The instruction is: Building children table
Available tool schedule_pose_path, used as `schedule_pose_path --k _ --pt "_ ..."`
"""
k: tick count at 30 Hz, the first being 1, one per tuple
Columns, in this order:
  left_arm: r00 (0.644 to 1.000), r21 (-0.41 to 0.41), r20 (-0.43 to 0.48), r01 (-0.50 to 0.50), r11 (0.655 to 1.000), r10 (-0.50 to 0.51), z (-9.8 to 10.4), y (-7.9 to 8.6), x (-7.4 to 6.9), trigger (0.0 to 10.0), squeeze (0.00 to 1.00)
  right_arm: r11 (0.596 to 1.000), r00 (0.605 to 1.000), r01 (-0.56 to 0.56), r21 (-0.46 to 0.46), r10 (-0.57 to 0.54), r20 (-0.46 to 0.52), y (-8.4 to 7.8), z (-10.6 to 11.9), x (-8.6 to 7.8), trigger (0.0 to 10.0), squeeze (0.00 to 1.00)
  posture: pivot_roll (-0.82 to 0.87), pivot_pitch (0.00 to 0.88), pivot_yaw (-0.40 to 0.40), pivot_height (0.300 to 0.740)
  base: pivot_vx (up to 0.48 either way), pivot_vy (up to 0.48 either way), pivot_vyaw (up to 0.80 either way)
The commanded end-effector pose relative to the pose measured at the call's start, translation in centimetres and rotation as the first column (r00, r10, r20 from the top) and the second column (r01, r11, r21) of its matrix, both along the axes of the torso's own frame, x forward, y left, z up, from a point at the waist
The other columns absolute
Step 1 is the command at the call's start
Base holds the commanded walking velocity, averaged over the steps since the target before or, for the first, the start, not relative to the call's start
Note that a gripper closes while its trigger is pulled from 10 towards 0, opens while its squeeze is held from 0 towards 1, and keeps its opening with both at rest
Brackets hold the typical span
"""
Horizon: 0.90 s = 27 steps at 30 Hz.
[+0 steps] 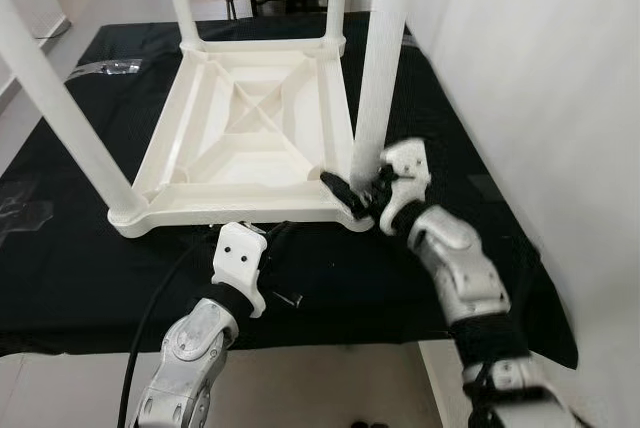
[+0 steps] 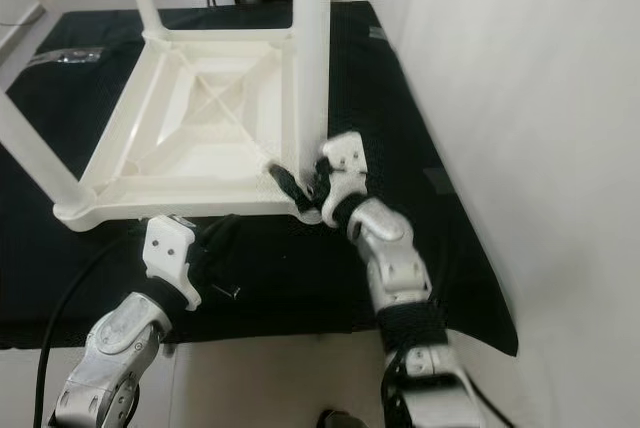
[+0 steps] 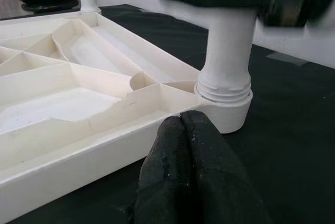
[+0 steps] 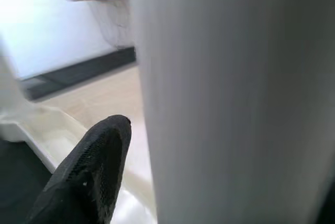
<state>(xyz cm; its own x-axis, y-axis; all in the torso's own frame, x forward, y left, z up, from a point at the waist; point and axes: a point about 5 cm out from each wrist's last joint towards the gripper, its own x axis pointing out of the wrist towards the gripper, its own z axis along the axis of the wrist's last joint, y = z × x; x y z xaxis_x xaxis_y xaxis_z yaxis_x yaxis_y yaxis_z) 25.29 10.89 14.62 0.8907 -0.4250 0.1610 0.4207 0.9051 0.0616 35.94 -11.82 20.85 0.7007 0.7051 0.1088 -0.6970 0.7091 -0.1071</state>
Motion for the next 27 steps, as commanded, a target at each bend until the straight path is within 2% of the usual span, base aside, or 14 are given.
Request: schedule_pose_path --k 1,3,6,10,11,22,25,26,27 --pt "1.0 -0.006 -0.026 0.001 1.0 -0.002 -0.6 0.0 0.0 10.0 0.0 0.993 0.994 -0.112 -0.022 0.112 -0.02 0.0 -0.5 0.0 10.0 0.0 0.02 0.135 -0.015 0.74 0.0 0.0 0.0" --pt "1.0 -0.007 -0.025 0.001 1.0 -0.001 -0.6 0.0 0.0 10.0 0.0 0.977 0.979 -0.2 -0.07 0.198 -0.036 -0.2 -0.5 0.1 10.0 0.0 0.02 0.135 -0.015 0.74 0.0 0.0 0.0" --pt "1.0 -0.007 -0.026 0.001 1.0 -0.001 -0.6 0.0 0.0 10.0 0.0 0.93 0.939 -0.341 -0.135 0.332 -0.086 -0.4 -0.8 -0.1 10.0 0.0 0.03 0.131 -0.018 0.74 0.0 0.0 0.0" --pt "1.0 -0.008 -0.027 0.001 1.0 -0.002 -0.6 0.0 0.0 10.0 0.0 0.925 0.928 -0.365 -0.104 0.353 -0.118 -0.5 -0.7 0.1 10.0 0.0 0.03 0.131 -0.018 0.74 0.0 0.0 0.0" --pt "1.0 -0.008 -0.027 0.001 1.0 -0.002 -0.6 0.0 0.0 10.0 0.0 0.928 0.928 -0.363 -0.082 0.352 -0.125 -0.7 -0.7 0.4 0.1 0.0 0.03 0.132 -0.018 0.74 0.0 0.0 0.0" --pt "1.0 -0.009 -0.028 0.002 1.0 -0.002 -0.5 -0.1 -0.2 10.0 0.0 0.931 0.922 -0.364 -0.016 0.357 -0.147 -1.4 -1.4 0.8 0.0 0.0 0.03 0.142 -0.016 0.74 0.0 0.0 0.0" --pt "1.0 -0.01 -0.028 0.003 1.0 -0.003 -0.5 -0.1 -0.2 10.0 0.0 0.967 0.96 -0.254 -0.027 0.248 -0.132 -2.0 -2.1 1.0 0.0 0.0 0.03 0.145 -0.023 0.74 0.0 0.0 0.0" --pt "1.0 -0.01 -0.028 0.003 1.0 -0.003 -0.5 -0.1 -0.2 10.0 0.0 0.967 0.96 -0.254 -0.027 0.248 -0.132 -2.0 -2.1 1.0 0.0 0.0 0.03 0.145 -0.023 0.74 0.0 0.0 0.0" --pt "1.0 -0.011 -0.027 0.002 1.0 -0.002 -0.5 -0.1 -0.2 10.0 0.0 0.986 0.977 -0.163 -0.035 0.156 -0.146 -2.4 -2.7 1.1 0.0 0.0 0.02 0.15 -0.028 0.74 0.0 0.0 0.0"
